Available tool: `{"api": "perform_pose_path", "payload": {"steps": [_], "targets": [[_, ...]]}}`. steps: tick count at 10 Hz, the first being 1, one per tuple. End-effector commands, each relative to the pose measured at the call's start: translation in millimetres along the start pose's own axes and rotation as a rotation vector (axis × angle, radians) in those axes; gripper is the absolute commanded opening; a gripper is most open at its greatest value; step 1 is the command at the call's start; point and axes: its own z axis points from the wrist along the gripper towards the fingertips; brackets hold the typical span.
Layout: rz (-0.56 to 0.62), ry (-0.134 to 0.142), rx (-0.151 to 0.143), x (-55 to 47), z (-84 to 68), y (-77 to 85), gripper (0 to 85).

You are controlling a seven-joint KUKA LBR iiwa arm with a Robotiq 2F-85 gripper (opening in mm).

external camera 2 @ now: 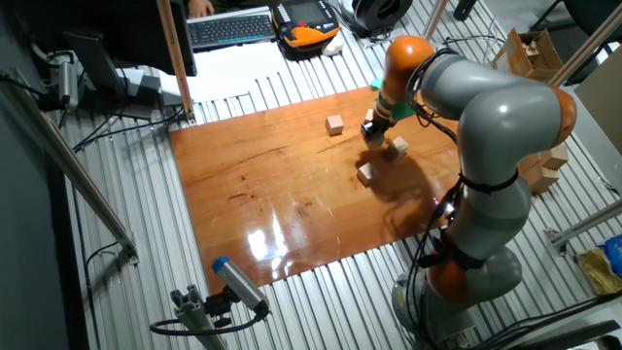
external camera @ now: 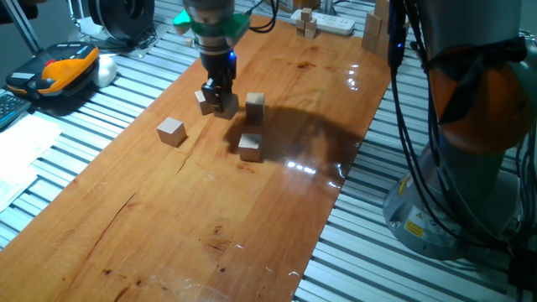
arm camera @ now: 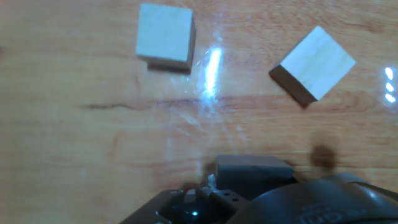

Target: Stack the blocks in a vertical line of five

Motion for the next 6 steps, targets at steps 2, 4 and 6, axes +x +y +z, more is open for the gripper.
{"api": "perform_pose_path", "payload": {"steps": [2,4,6], "targets": [[-0.282,-0.003,0.026,4.6,1.3,-5.1,0.0],[-0.271,0.007,0.009,5.5,-1.1,-8.5,0.0],[0.064,0.026,-0.081,9.5,-6.5,-9.3,0.0]]}}
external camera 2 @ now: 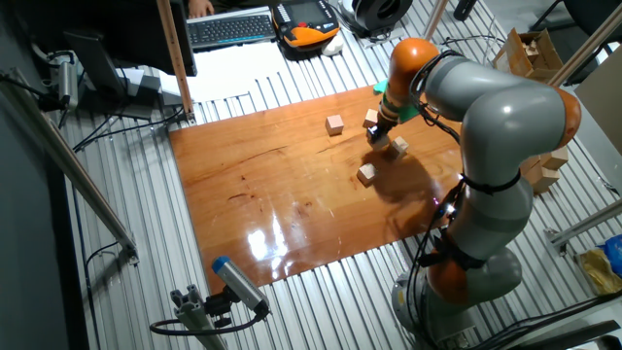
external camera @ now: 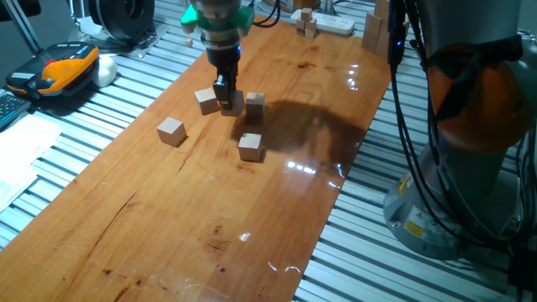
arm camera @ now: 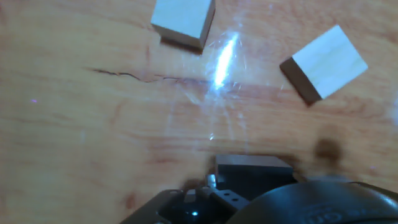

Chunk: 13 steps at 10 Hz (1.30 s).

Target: Stack the blocks in a vertical line of five

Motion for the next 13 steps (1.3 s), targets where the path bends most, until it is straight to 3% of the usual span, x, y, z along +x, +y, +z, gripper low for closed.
{"api": "perform_pose_path", "payload": {"steps": [1,3,4,5,6,8,9,10,12,13], "targets": [[0.265,-0.027,0.023,-0.4,-2.4,0.7,0.0],[0.477,-0.052,0.024,-2.0,-6.9,3.5,0.0],[0.52,-0.059,0.072,-1.9,-7.2,3.7,0.0],[0.614,-0.081,0.087,-2.3,-8.2,3.7,0.0],[0.676,-0.075,0.088,-1.4,-9.4,1.6,0.0],[0.765,-0.082,0.124,0.9,-10.5,-0.4,0.0],[0.838,-0.091,0.121,4.0,-12.9,-4.6,0.0],[0.94,-0.098,0.099,6.2,-14.9,-7.7,0.0],[1.07,-0.108,0.141,13.1,-15.6,-13.1,0.0],[1.148,-0.108,0.138,14.1,-14.1,-14.4,0.0]]}}
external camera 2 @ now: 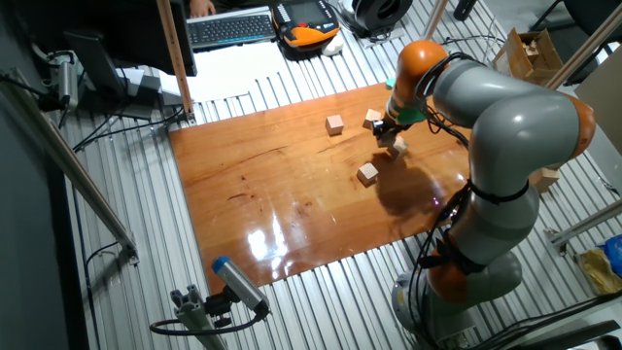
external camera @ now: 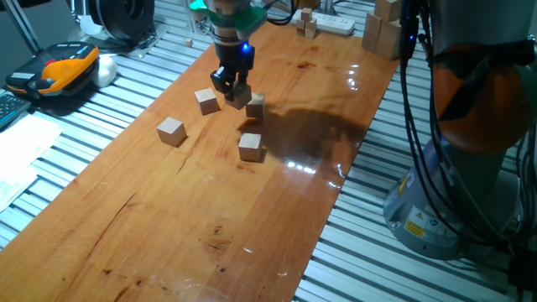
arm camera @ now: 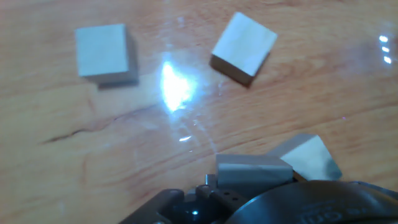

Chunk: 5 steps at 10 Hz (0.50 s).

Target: Stack the blocks in a vertical line of five

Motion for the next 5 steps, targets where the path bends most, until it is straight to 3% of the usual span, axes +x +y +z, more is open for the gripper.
{"api": "perform_pose_path", "payload": {"steps": [1,5], "targets": [[0.774,0.021,0.059,1.2,0.9,-2.0,0.0],[1.018,0.043,0.075,2.4,1.5,-4.4,0.0]]}}
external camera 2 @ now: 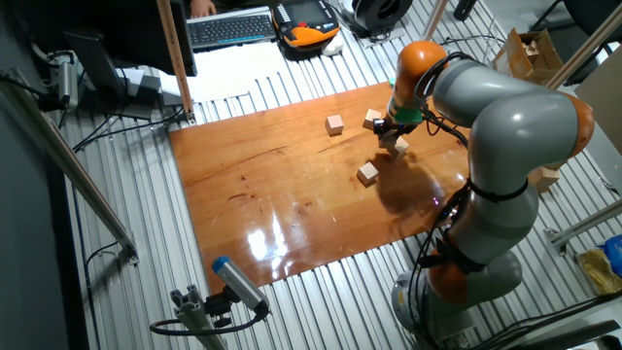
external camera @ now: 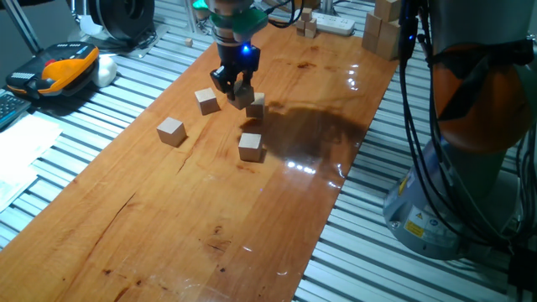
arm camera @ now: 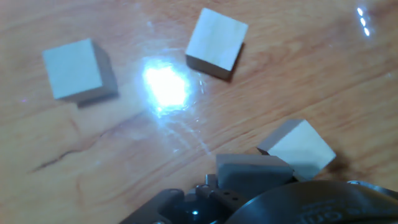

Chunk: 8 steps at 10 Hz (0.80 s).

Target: Stack the blocks in a vertical line of five

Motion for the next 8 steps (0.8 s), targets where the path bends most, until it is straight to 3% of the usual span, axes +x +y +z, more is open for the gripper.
{"api": "perform_pose_path", "payload": {"steps": [1,2,7,8], "targets": [[0.884,0.029,0.057,0.2,-0.1,-0.4,0.0],[0.889,0.033,0.05,1.0,-0.4,-2.2,0.0],[0.815,0.01,0.089,1.8,3.4,-6.2,0.0],[0.818,0.013,0.085,1.9,2.9,-7.2,0.0]]}}
